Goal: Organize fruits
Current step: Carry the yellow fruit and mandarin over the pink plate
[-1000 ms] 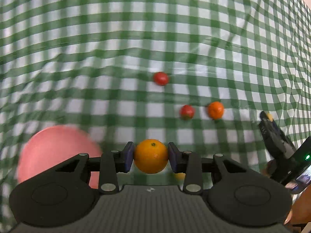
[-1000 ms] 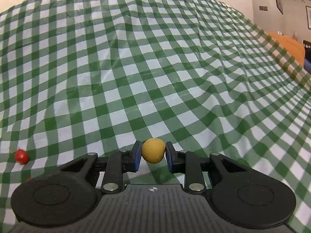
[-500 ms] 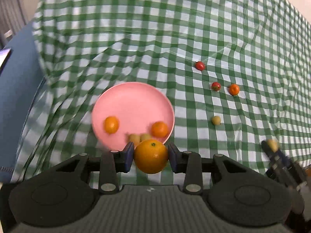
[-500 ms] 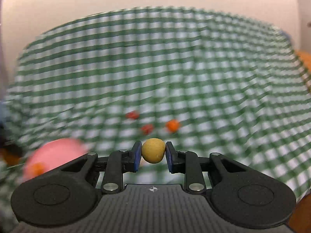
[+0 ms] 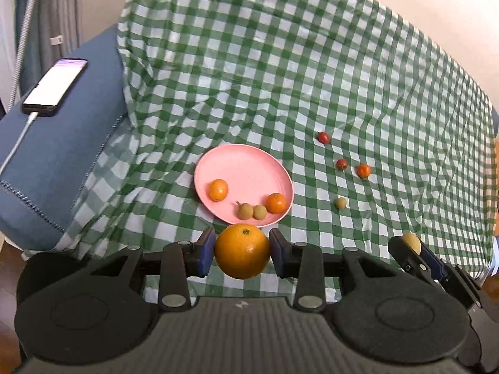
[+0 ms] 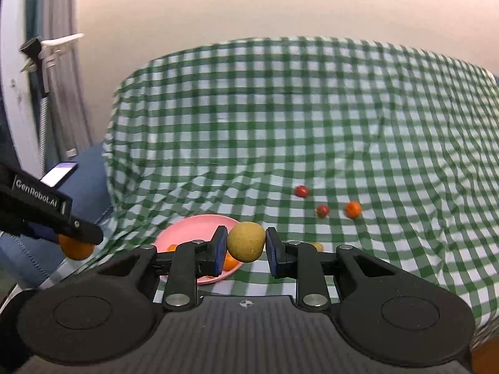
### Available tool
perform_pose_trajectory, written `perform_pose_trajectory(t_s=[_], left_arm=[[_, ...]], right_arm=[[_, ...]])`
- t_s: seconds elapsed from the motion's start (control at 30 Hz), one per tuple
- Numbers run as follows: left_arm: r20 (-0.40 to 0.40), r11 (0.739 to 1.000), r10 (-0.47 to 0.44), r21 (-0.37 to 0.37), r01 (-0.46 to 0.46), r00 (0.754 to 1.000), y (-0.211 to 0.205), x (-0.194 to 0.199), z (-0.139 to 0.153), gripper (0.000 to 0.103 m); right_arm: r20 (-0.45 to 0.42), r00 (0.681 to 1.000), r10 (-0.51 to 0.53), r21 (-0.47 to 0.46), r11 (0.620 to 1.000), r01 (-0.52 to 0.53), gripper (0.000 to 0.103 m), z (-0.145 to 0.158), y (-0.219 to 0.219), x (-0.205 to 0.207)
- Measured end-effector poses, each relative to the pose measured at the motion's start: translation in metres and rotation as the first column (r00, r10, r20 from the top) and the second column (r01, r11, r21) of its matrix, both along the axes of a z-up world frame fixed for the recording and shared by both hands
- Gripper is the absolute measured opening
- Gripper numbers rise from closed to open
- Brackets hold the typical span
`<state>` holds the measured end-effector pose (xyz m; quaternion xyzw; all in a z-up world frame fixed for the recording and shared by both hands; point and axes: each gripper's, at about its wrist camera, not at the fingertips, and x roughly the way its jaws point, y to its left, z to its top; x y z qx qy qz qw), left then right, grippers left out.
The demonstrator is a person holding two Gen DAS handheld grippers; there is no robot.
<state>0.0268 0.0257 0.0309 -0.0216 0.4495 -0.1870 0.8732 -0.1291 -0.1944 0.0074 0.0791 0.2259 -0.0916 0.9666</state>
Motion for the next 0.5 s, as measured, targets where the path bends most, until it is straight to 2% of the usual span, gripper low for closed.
perform_pose_trajectory(t_s=[0.27, 0.5], left_arm=[[-0.026, 1.000, 0.024, -0.013, -0.024, 0.999, 0.028, -0.013, -0.010, 0.042], [-0.053, 0.997, 0.073, -0.019, -0.074, 0.996, 0.044, -0.002, -0.020, 0.042]], right_arm=[[-0.002, 0.999, 0.040, -0.029, 0.999, -0.040, 0.027, 0.004, 0.020, -0.013], [-0.041, 0.996, 0.083, -0.053, 0.995, -0.085, 0.027, -0.002, 0.027, 0.002]])
